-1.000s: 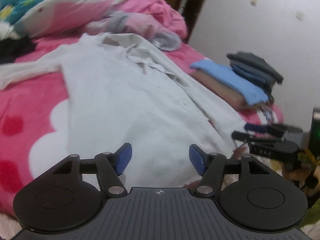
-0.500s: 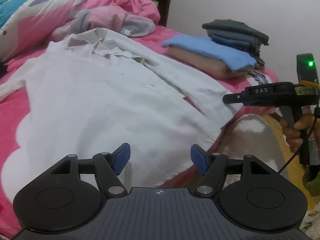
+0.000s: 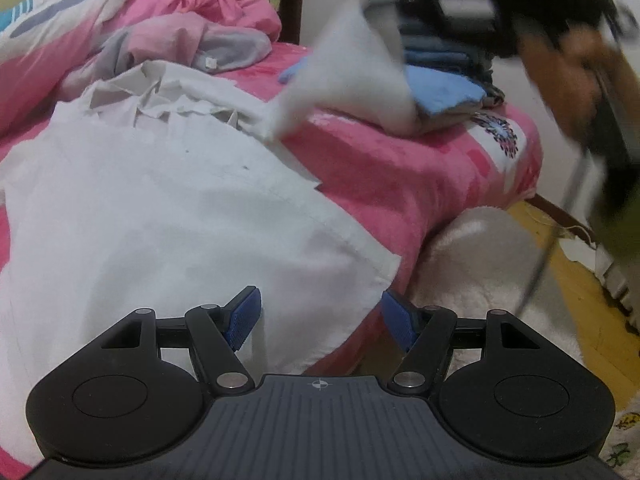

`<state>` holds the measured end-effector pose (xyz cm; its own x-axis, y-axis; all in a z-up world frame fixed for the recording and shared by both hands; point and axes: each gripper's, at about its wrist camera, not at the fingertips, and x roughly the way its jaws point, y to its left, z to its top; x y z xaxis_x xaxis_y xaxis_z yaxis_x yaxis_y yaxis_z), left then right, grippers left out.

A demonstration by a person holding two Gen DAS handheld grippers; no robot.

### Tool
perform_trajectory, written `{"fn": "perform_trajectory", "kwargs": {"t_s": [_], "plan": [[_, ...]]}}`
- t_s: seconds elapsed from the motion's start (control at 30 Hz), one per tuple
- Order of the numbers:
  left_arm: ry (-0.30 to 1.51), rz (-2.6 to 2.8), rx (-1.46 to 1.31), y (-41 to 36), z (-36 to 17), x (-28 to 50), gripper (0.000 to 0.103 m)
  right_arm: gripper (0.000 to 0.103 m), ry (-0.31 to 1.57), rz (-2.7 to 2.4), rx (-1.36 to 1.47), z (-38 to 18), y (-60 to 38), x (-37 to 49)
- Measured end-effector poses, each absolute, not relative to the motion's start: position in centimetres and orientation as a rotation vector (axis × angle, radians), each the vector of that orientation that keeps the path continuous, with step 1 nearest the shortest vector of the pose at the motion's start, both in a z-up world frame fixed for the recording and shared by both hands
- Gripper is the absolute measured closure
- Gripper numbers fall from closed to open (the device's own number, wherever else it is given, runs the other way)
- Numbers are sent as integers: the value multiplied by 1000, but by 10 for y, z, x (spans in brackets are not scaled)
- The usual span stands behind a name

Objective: Fold clothes

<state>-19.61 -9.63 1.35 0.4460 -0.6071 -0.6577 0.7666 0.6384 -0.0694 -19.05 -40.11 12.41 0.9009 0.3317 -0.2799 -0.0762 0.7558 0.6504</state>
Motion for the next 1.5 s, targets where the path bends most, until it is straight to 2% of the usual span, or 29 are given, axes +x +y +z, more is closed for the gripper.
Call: {"fn": "perform_trajectory", "kwargs": {"t_s": [0.23,0.4,0.43,0.47,0.5,0.53,0.6,0.73,0.87,1.0,1.1,1.13,1.2,1.27,1.37,1.5], "plan": [[751,-834,206,-91,6,-189,36,101,272,218,719,197,-469,-95],[731,-855,235,-94,5,-188,36,99,181,-112,727,227,-544,-26],[723,-861,242,-95,5,-189,36,92,185,-209,742,225,-560,-16],[714,-867,249,-96,5,-189,36,70,201,-298,766,219,-575,-8],[704,-874,257,-97,6,-189,36,56,221,-366,787,213,-585,-6],[690,-881,264,-97,6,-190,36,50,243,-420,806,206,-590,-9],[667,-894,282,-98,6,-192,36,50,264,-474,824,194,-594,-21],[654,-911,300,-98,7,-194,35,49,256,-212,749,189,-539,-88],[636,-913,289,-94,9,-198,35,35,378,92,611,175,-456,-157],[575,-916,338,-97,11,-207,35,37,669,292,641,104,-381,-196],[512,-910,412,-101,9,-217,35,46,835,262,615,51,-342,-208],[493,-905,442,-103,8,-220,35,52,860,248,601,39,-335,-210],[467,-894,485,-105,4,-225,35,63,872,245,605,22,-328,-211],[451,-891,506,-108,0,-229,35,86,870,241,612,16,-325,-216],[455,-870,507,-115,-7,-229,35,97,853,240,636,15,-325,-221],[427,-838,495,-124,-8,-230,35,100,793,311,778,20,-330,-216]]}}
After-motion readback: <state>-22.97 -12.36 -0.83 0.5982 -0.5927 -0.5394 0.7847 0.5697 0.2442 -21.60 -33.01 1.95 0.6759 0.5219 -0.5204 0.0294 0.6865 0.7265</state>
